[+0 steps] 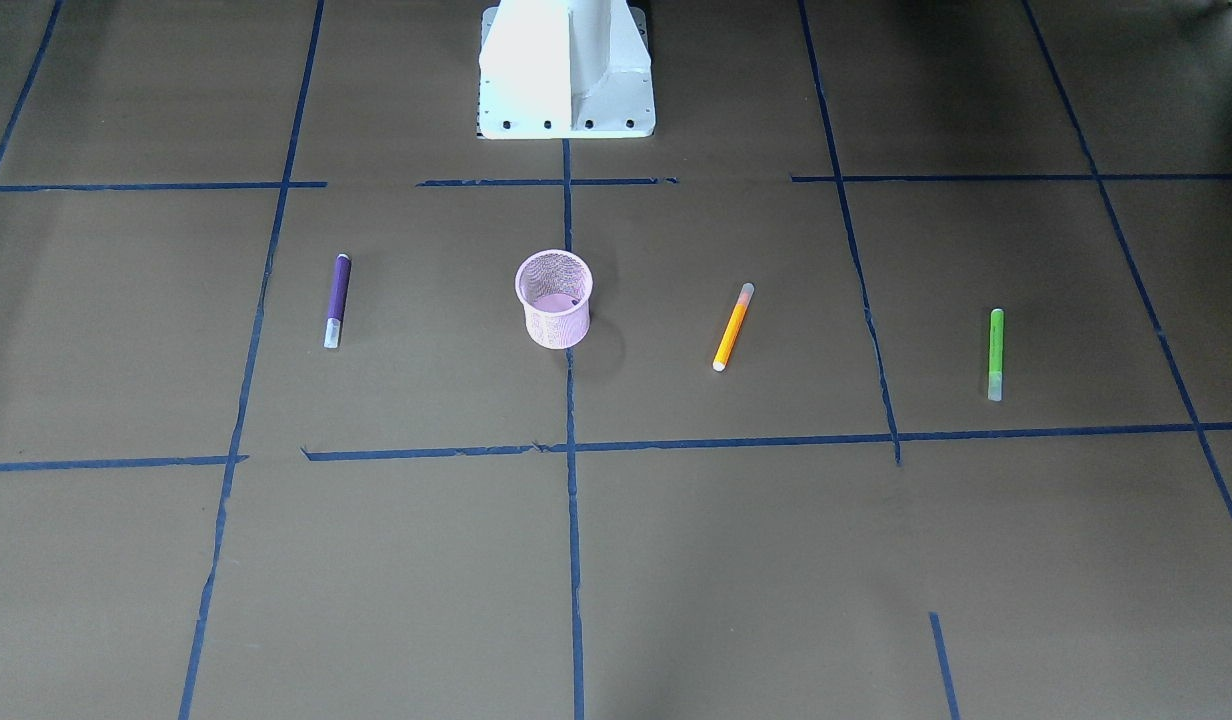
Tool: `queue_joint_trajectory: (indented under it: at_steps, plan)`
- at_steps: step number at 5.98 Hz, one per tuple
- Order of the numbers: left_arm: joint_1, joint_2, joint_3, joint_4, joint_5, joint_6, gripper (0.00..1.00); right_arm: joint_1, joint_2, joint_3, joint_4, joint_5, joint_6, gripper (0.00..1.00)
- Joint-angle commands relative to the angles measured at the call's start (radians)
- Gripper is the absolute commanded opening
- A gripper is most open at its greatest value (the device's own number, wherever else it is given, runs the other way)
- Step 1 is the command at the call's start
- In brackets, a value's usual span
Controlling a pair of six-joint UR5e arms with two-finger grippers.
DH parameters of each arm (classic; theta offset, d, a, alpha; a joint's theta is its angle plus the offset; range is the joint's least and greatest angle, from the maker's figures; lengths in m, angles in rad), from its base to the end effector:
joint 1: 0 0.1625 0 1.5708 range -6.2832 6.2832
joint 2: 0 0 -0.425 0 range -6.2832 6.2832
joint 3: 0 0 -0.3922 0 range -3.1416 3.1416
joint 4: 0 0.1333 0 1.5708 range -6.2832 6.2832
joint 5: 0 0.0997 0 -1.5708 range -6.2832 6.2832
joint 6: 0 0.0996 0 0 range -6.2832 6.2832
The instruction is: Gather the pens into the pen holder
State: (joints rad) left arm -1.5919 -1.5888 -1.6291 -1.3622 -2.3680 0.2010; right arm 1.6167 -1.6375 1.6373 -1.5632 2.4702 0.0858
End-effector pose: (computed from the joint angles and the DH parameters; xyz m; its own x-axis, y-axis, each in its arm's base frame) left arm -0.0723 -0.4869 0.6397 0.6867 0.0910 -0.7212 -0.1186 0.9929 0.0123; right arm 0.0766 -0.4610 0.6479 0.6155 0.1083 0.7807 -0.0990 0.9933 -0.0597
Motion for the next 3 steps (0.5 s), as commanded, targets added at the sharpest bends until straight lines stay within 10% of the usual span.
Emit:
queue_joint_trajectory:
  at_steps: [1, 3]
  plan:
    - [0.0, 0.0, 0.0, 0.0, 0.001, 0.001, 1.0, 0.0, 0.004, -0.001, 0.005, 0.0, 0.0, 1.0]
    - [0.001, 0.0, 0.0, 0.0, 0.003, 0.001, 1.0, 0.0, 0.004, -0.001, 0.005, 0.001, 0.005, 1.0]
